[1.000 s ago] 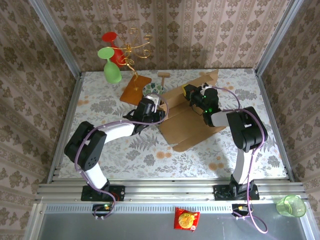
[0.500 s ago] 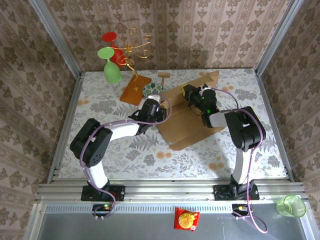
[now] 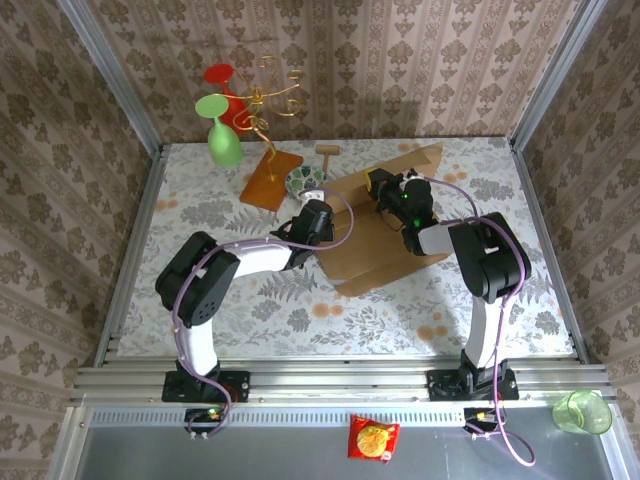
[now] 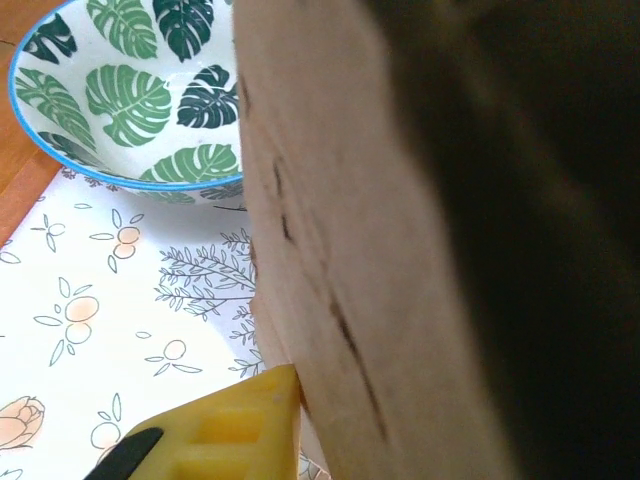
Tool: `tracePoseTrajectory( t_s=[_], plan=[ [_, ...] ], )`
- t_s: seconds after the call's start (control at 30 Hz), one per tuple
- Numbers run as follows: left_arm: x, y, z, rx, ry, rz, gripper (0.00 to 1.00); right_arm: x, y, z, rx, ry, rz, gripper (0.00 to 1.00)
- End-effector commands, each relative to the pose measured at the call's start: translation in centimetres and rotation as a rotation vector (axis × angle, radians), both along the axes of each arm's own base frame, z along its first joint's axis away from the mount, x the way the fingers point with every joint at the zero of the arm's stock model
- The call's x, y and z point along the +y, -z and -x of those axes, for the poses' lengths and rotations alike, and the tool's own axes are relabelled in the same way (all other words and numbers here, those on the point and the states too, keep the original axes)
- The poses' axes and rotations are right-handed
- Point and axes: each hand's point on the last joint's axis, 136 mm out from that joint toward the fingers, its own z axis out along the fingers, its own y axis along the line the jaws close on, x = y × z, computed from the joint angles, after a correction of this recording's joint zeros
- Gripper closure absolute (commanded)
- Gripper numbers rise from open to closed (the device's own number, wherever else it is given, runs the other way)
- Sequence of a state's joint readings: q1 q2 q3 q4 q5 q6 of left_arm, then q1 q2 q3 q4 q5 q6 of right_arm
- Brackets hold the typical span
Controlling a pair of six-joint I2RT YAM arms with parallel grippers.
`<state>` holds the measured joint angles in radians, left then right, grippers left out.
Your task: Fold the paper box
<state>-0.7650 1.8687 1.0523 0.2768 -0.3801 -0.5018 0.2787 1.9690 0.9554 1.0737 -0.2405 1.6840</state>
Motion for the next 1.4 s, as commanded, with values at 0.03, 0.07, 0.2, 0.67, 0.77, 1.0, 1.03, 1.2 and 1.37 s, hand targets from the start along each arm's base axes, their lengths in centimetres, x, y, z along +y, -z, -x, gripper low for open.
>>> tracePoseTrajectory(
  t_s=[0.03, 0.07, 0.2, 0.67, 0.77, 1.0, 1.03, 1.2, 1.37],
  plan=[
    [-0.4, -0.8, -1.1, -0.034, -0.05, 0.014, 0.89, 1.2, 2.1, 0.7, 0.059, -0.049, -0.028, 1.0],
    [-0.4, -0.8, -1.2, -0.034, -0.055, 0.012, 0.94, 1.3, 2.2, 0.7, 0.062, -0.049, -0.032, 1.0],
    [-0.5, -0.6, -1.5, -0.033, -0.062, 0.007, 1.0, 1.3, 2.4, 0.6, 0.074, -0.051, -0.037, 1.0],
    [0.2, 1.2, -2.6, 0.014, -0.109, -0.046, 0.73, 1.2, 2.3, 0.6, 0.083, -0.057, -0.043, 1.0],
    [0.4, 1.2, -2.9, 0.007, -0.12, -0.046, 0.88, 1.2, 2.1, 0.6, 0.083, -0.057, -0.043, 1.0],
    [1.2, 1.0, -3.1, 0.007, -0.161, -0.091, 1.0, 1.1, 2.0, 0.4, 0.087, -0.046, -0.047, 1.0],
    [1.4, 1.0, -3.0, 0.014, -0.17, -0.103, 1.0, 1.0, 2.0, 0.4, 0.09, -0.041, -0.047, 1.0],
    [2.4, 0.9, -2.6, 0.032, -0.202, -0.146, 1.0, 0.5, 1.7, 0.5, 0.1, -0.016, -0.048, 0.89],
    [3.2, 0.0, -1.7, 0.025, -0.166, -0.174, 1.0, -1.1, 0.5, 1.6, 0.159, 0.019, 0.045, 0.55]
  ],
)
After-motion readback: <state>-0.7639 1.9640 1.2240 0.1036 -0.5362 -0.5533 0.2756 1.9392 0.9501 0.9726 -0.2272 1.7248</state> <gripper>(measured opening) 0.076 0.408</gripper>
